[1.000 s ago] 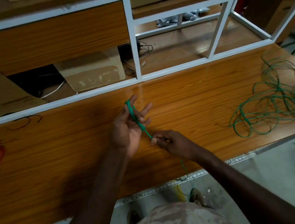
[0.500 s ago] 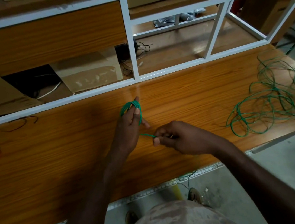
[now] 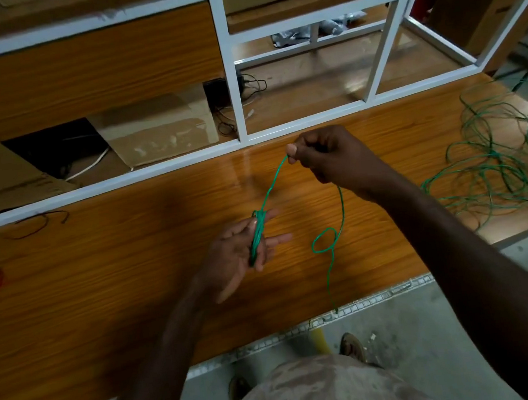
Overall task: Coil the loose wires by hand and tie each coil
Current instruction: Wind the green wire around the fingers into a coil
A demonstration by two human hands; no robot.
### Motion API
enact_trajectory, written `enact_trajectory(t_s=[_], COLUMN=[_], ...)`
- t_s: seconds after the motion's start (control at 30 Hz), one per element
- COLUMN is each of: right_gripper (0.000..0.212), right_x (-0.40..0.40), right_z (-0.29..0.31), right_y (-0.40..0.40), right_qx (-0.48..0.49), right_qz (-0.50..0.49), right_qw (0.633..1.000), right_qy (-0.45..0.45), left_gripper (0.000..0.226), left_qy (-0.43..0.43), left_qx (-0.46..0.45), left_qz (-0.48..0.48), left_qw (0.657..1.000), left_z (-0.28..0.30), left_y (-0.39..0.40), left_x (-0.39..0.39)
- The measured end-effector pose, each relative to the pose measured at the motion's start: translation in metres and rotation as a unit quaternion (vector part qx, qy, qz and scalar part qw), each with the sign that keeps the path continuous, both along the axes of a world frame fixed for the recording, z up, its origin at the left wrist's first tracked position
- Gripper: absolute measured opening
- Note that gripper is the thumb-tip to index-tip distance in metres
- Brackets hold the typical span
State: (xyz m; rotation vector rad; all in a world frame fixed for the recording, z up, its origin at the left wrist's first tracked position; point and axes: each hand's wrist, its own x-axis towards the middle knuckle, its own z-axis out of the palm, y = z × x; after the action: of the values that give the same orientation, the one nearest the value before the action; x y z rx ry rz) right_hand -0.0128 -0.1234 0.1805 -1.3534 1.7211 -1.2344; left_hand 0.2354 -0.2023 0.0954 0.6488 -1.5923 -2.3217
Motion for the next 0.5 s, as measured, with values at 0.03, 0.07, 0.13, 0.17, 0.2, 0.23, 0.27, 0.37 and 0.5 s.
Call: enact_trajectory(t_s=[0.03,0.07,0.13,0.17,0.2,0.23,0.27,0.37,0.5], right_gripper=[0.032,0.033,0.035,0.035,0.036,0.036,0.036,0.033,0.032], right_x=[-0.001,-0.001,0.0,0.001,0.003,0.006,0.009,0.019,0.038], right_z=[-0.007,-0.015,-0.03,-0.038,-0.046,-0.055,-0.064,-0.086,-0.102], right_y=[-0.006,-0.01,-0.015,-0.015,-0.014,-0.012,-0.009,-0.001,0.014], right_qx=[0.002,0.006,0.018,0.024,0.03,0.039,0.048,0.055,0.054], right_qz=[-0.008,-0.014,-0.022,-0.022,-0.02,-0.017,-0.013,-0.001,0.015], right_qw=[1.0,1.0,1.0,0.999,0.999,0.999,0.999,0.998,0.998], right_qy=[-0.001,0.0,0.009,0.013,0.012,0.007,0.001,-0.027,-0.042], left_gripper=[0.048,0.049,0.051,0.053,0.054,0.055,0.056,0.057,0.057], left_qy=[0.013,0.031,0.08,0.103,0.121,0.14,0.154,0.184,0.218], left_qx=[0.034,0.066,0.126,0.145,0.157,0.169,0.18,0.194,0.204], left_qz=[-0.007,-0.006,0.001,0.004,0.011,0.016,0.025,0.045,0.064], left_qw=[0.999,0.997,0.989,0.984,0.98,0.975,0.971,0.963,0.952], left_z=[0.002,0.004,0.008,0.009,0.01,0.011,0.012,0.019,0.022], left_y=[0.002,0.004,0.006,0.006,0.006,0.005,0.005,0.004,0.008], left_x=[0.001,0.001,0.0,-0.001,-0.001,-0.003,-0.004,-0.009,-0.015])
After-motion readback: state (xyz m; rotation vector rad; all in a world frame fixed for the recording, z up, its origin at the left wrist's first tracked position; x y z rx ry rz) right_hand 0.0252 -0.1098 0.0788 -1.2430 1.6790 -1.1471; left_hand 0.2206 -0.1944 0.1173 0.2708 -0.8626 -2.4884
